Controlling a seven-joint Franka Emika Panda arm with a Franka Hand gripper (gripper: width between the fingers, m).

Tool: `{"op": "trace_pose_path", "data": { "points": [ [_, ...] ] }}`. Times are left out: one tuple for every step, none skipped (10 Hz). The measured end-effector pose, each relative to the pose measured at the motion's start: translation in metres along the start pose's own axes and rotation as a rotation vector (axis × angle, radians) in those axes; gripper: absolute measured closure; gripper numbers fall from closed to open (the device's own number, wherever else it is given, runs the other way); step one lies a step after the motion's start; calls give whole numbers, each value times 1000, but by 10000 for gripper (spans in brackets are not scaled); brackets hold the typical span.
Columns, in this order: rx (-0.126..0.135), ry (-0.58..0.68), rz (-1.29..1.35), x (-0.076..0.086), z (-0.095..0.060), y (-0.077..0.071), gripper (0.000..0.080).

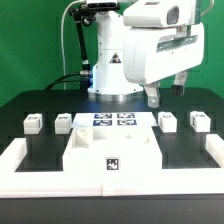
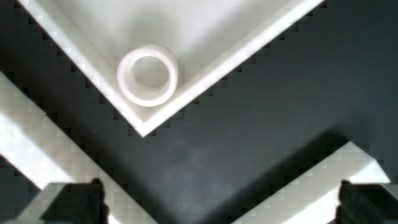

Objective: Assemble square table

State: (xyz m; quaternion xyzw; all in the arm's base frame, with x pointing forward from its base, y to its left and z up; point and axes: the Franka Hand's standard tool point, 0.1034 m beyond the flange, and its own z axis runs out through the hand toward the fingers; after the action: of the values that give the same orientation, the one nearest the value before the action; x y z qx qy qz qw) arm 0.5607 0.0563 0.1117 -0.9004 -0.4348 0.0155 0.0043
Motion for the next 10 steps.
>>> {"op": "trace_pose_path", "data": {
  "points": [
    [0, 0, 0, 0, 0, 0, 150],
    [0, 0, 0, 0, 0, 0, 150],
    [0, 0, 0, 0, 0, 0, 150],
    [0, 0, 0, 0, 0, 0, 150],
    [0, 0, 0, 0, 0, 0, 150],
    [0, 0, 0, 0, 0, 0, 150],
    [-3, 3, -37, -1, 1, 0, 150],
    [-8, 7, -114, -7, 6, -1, 150],
    [-17, 14, -196, -15, 13, -6, 150],
    [-10, -4, -284, -22, 19, -13, 150]
  ]
}}
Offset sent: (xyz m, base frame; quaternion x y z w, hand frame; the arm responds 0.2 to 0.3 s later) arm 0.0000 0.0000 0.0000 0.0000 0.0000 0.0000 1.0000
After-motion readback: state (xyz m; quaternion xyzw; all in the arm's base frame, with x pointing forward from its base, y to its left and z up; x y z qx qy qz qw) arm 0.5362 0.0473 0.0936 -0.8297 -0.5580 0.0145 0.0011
